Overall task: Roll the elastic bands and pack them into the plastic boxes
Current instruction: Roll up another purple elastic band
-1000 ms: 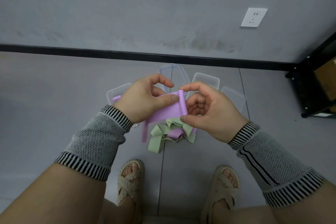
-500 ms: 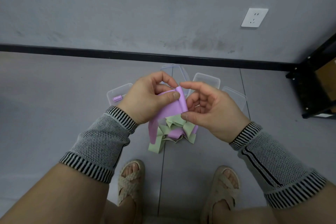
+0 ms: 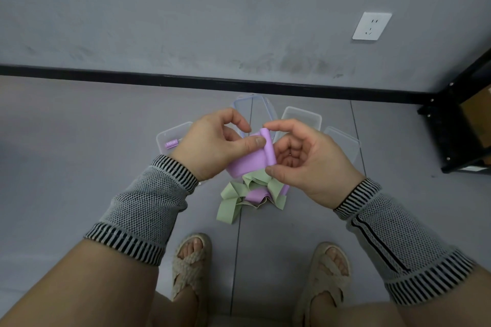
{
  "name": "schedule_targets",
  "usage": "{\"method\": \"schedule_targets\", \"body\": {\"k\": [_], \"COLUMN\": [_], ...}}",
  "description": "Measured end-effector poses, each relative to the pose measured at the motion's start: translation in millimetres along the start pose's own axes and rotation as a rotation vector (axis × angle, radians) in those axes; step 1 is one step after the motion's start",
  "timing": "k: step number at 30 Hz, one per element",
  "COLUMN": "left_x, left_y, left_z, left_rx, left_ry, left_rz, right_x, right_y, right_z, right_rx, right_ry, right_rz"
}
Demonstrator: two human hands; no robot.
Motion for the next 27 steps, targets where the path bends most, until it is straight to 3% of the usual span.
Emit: {"method": "schedule_targets", "body": {"k": [9, 16, 27], "left_x": [-8.2, -9.5, -9.4], "left_y": [1.6, 2.2, 1.3], "left_z": [8.1, 5.5, -1.1], "left_rx": [-0.020, -0.016, 0.030], "left_ry": [0.163, 0.199, 0.020], "left_rz": [-0.031, -0.083, -0.077], "right_x": [-3.2, -7.5, 3.8], "right_y": [-0.4, 0.7, -0.3], "right_z": [-4.2, -3.0, -2.9], "right_rx": [0.038, 0.002, 0.012], "right_ry": [0.104, 0.015, 0.023], "right_rz": [-0.013, -0.050, 0.024]}}
Point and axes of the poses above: each hand's wrist, its own y-axis away from the middle knuckle, its own x-axis out of the back of the hand, z = x × y, the point moved 10 cm from there along -y, towards the middle knuckle, and after that the axes turned 8 degrees about x, right-handed, at the moved point
